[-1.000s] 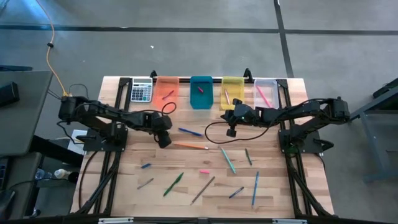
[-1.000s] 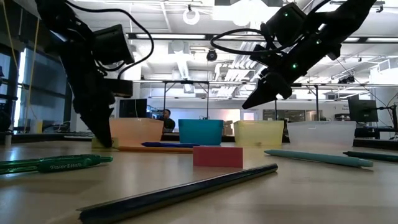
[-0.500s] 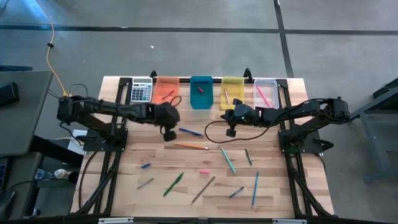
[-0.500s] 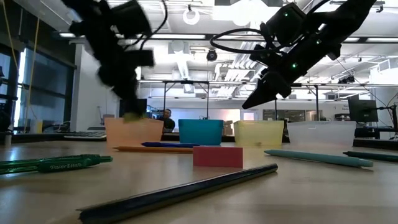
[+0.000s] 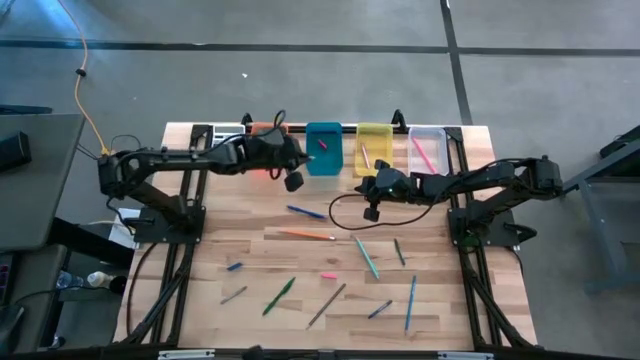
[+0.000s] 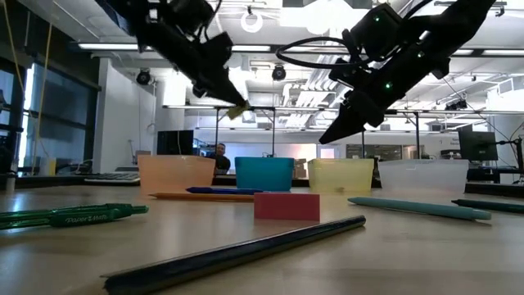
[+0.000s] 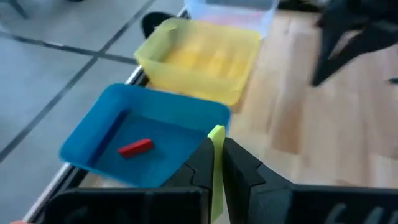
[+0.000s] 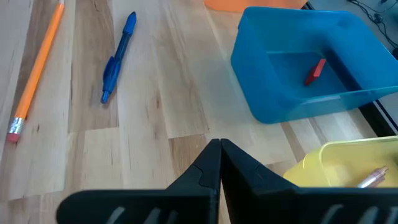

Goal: Sort crayons/erasers/pens/pencils in bins
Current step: Put the green eraser into the blue bin

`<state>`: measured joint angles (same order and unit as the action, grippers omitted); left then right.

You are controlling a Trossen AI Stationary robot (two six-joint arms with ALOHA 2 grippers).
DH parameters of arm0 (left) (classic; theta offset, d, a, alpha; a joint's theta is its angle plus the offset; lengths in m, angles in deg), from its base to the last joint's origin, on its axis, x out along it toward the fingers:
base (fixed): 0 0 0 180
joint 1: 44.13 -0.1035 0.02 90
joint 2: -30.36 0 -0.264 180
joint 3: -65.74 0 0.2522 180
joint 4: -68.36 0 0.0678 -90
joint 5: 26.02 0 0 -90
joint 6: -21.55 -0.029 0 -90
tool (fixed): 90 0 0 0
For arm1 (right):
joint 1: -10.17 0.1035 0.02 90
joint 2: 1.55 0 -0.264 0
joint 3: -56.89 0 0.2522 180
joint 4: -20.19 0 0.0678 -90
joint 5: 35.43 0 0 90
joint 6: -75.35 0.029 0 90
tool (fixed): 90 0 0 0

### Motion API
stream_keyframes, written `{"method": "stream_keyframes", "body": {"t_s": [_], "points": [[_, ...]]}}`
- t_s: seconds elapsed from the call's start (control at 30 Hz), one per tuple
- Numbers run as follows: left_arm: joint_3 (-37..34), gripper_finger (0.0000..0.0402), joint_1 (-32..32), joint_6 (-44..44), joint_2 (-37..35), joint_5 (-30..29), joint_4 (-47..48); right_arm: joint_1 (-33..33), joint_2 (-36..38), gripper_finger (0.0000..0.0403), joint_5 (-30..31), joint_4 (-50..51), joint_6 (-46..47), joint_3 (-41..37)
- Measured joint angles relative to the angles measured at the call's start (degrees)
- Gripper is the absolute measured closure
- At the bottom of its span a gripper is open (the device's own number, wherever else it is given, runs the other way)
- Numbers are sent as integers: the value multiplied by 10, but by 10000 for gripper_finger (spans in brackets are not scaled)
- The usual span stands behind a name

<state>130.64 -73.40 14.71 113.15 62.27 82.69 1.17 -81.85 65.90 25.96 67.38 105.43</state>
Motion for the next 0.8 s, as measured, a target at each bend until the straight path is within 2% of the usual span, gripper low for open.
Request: {"method": "stream_keyframes", "body": {"t_s": [0.1, 0.27, 0.57, 0.8], "points": [[0, 398, -19, -21, 32, 10, -22, -5, 0, 403, 0, 0, -2, 0], [3, 399, -50, -28, 106, 70, -122, -18, 0, 403, 0, -5, -24, 0], [120, 399, -79, -70, 220, 77, -85, -35, 0, 403, -9, -25, -26, 0], [164, 399, -83, -82, 263, 94, -73, -38, 0, 403, -10, -22, -26, 0]]}}
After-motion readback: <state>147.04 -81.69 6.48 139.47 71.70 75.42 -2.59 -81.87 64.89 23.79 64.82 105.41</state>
